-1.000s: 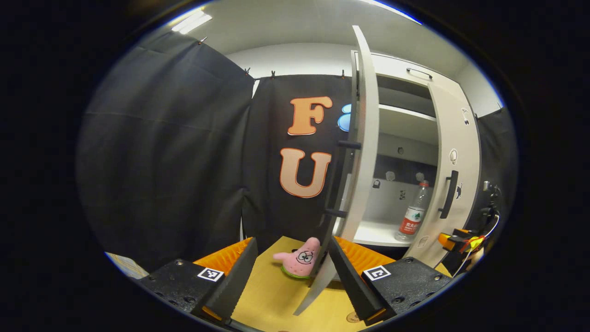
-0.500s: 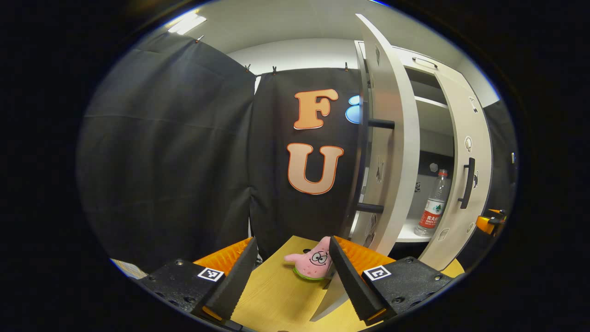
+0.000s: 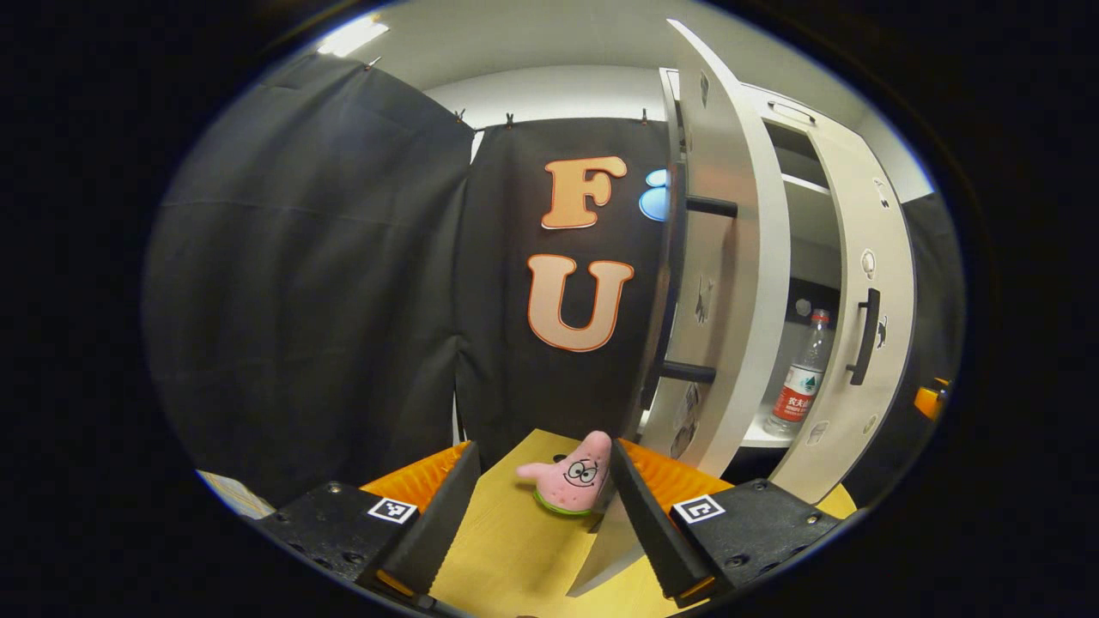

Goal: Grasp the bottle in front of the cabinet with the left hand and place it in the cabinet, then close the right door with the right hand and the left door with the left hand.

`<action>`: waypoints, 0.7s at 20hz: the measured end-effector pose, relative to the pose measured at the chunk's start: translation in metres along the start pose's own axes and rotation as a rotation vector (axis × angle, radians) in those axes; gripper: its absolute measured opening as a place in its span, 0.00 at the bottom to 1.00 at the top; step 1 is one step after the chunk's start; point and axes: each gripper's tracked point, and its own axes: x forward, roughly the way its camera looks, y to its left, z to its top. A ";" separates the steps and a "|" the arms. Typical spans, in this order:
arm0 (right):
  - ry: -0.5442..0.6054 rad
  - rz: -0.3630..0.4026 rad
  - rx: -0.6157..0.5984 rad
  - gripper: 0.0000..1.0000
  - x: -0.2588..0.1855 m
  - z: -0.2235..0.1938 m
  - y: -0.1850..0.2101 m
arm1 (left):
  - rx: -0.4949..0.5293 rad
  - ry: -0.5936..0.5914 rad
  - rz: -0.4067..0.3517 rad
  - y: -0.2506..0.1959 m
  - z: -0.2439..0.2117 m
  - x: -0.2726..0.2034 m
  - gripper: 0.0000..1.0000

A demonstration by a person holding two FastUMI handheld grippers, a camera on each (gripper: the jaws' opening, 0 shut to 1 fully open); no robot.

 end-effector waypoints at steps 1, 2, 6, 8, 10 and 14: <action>-0.010 -0.006 -0.008 0.96 -0.006 0.004 -0.004 | 0.006 0.003 -0.015 -0.010 -0.002 -0.001 0.93; -0.019 -0.013 -0.016 0.96 -0.013 0.007 -0.009 | 0.010 0.006 -0.032 -0.018 -0.004 -0.002 0.93; -0.035 -0.033 -0.034 0.96 -0.039 0.014 -0.025 | -0.005 0.021 -0.107 -0.053 -0.009 -0.005 0.90; -0.036 -0.045 -0.034 0.96 -0.050 0.015 -0.033 | -0.008 0.028 -0.144 -0.072 -0.013 -0.005 0.92; -0.041 -0.063 -0.033 0.96 -0.063 0.019 -0.044 | -0.003 0.035 -0.184 -0.091 -0.015 -0.004 0.94; -0.036 -0.096 -0.019 0.97 -0.086 0.024 -0.064 | -0.007 0.050 -0.254 -0.124 -0.021 -0.001 0.96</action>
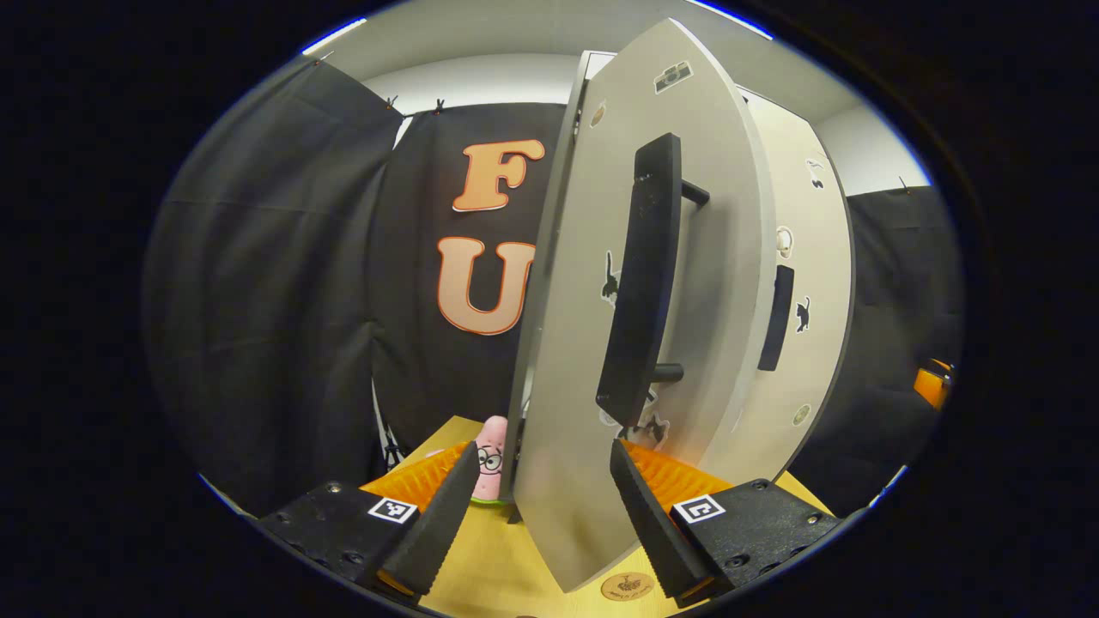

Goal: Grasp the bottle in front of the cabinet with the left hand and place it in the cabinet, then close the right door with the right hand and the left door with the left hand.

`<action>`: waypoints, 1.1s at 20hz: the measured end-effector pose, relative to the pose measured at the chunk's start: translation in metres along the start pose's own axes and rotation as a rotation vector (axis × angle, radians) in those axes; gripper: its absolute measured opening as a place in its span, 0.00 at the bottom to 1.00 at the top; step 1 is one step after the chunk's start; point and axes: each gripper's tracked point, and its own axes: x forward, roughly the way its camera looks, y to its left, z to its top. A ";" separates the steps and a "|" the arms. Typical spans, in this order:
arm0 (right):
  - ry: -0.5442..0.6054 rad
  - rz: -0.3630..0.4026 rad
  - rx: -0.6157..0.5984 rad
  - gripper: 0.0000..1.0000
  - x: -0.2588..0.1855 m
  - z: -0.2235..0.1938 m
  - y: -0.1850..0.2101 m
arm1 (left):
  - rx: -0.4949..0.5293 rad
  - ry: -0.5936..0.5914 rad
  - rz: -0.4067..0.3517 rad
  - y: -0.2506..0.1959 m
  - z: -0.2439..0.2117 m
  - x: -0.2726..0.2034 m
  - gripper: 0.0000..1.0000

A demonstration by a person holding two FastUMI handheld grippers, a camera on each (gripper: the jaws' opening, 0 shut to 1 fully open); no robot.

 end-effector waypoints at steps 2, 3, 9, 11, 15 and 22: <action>0.000 -0.020 0.009 0.97 -0.010 0.003 -0.013 | -0.005 0.007 -0.033 -0.014 -0.003 0.007 0.93; -0.002 -0.030 0.012 0.97 -0.013 0.004 -0.018 | -0.004 0.007 -0.045 -0.022 -0.004 0.010 0.96; -0.006 -0.085 -0.017 0.96 -0.031 0.005 -0.052 | -0.028 0.030 -0.160 -0.085 -0.020 0.052 0.91; -0.002 -0.107 -0.023 0.97 -0.035 0.004 -0.064 | -0.016 0.042 -0.173 -0.100 -0.029 0.073 0.94; 0.015 -0.150 -0.015 0.97 -0.043 -0.002 -0.087 | 0.029 0.028 -0.162 -0.115 -0.029 0.097 0.94; 0.027 -0.202 0.013 0.97 -0.052 -0.008 -0.120 | 0.062 0.028 -0.130 -0.117 -0.029 0.106 0.94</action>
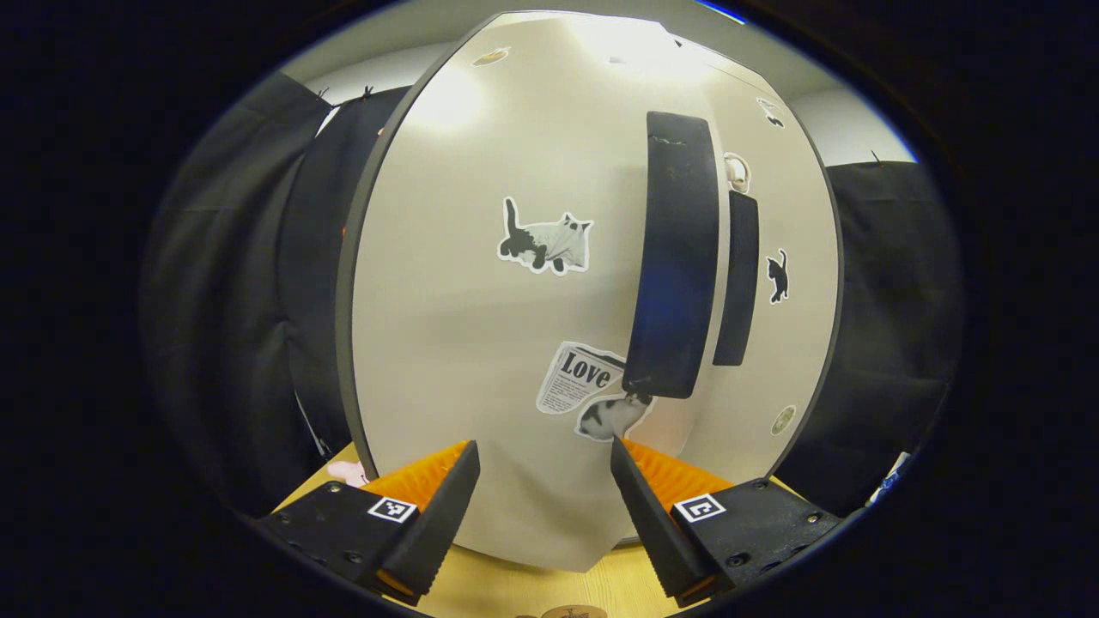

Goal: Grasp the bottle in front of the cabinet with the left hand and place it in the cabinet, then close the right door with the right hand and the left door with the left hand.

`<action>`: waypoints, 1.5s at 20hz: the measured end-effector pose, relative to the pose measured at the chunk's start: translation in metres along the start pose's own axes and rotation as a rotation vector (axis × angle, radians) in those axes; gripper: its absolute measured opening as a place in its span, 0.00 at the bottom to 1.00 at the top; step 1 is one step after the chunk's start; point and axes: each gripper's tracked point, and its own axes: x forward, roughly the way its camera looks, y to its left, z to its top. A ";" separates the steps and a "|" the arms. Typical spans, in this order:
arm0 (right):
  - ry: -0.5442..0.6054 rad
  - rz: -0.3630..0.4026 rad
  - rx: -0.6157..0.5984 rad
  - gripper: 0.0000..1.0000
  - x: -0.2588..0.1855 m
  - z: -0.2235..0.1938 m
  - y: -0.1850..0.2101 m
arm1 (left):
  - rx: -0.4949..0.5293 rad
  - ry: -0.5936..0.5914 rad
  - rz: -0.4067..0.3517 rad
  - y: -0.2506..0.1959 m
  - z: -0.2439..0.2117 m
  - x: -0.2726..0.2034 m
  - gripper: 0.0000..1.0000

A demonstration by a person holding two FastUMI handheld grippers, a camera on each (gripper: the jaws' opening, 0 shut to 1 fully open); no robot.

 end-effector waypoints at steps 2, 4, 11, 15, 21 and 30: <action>0.005 -0.018 0.006 0.97 0.002 -0.002 -0.010 | 0.010 0.001 0.010 -0.001 0.000 0.002 0.94; 0.012 -0.032 0.014 0.97 0.004 -0.004 -0.018 | 0.017 0.002 0.018 -0.001 0.001 0.002 0.94; 0.034 -0.045 0.023 0.97 0.018 -0.012 -0.028 | 0.027 0.007 0.043 -0.003 0.001 0.006 0.94; 0.046 -0.040 0.012 0.97 0.028 -0.014 -0.027 | 0.004 0.031 0.057 -0.003 -0.008 0.008 0.94; 0.029 -0.005 0.005 0.97 0.039 -0.002 -0.012 | -0.040 0.027 0.073 0.006 0.013 -0.024 0.94; -0.006 0.075 0.030 0.90 0.033 0.023 0.028 | 0.000 -0.083 0.079 0.029 0.101 -0.125 0.94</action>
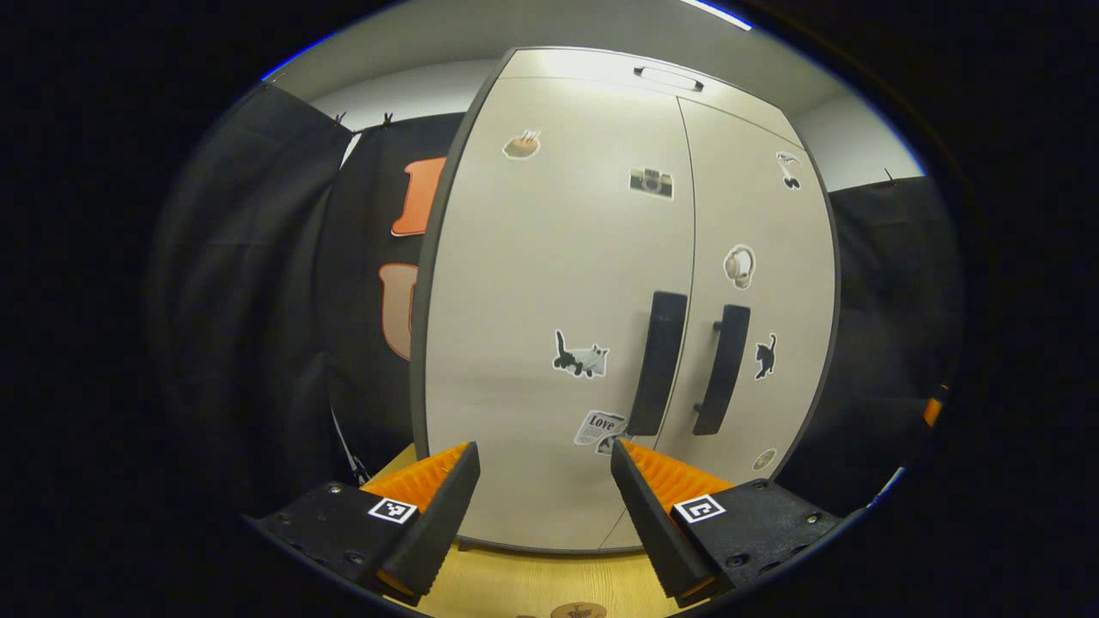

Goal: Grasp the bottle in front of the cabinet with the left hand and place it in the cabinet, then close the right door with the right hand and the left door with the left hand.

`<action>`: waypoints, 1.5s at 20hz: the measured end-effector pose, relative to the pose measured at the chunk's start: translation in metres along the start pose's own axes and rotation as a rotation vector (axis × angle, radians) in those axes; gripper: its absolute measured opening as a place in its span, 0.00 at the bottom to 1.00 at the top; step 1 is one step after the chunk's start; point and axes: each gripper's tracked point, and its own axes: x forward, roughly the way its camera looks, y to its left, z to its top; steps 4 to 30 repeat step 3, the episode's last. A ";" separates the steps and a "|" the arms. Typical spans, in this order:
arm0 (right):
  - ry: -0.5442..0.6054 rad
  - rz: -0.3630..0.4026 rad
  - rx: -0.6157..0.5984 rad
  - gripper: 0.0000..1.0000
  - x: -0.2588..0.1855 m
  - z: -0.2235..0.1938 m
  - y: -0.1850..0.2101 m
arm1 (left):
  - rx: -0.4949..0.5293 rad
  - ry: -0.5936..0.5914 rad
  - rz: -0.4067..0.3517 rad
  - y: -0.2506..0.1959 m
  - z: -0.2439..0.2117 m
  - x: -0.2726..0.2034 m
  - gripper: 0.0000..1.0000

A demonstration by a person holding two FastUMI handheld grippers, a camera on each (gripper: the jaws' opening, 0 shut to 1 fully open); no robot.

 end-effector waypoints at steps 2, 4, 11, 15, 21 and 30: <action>-0.010 0.018 0.008 0.90 -0.005 0.007 0.009 | 0.006 -0.030 0.000 0.006 0.023 -0.023 0.94; -0.013 0.026 0.009 0.90 -0.007 0.009 0.012 | 0.008 -0.034 0.003 0.010 0.032 -0.034 0.94; -0.013 0.026 0.009 0.90 -0.007 0.009 0.012 | 0.008 -0.034 0.003 0.010 0.032 -0.034 0.94; -0.013 0.026 0.009 0.90 -0.007 0.009 0.012 | 0.008 -0.034 0.003 0.010 0.032 -0.034 0.94; -0.013 0.026 0.009 0.90 -0.007 0.009 0.012 | 0.008 -0.034 0.003 0.010 0.032 -0.034 0.94; -0.013 0.026 0.009 0.90 -0.007 0.009 0.012 | 0.008 -0.034 0.003 0.010 0.032 -0.034 0.94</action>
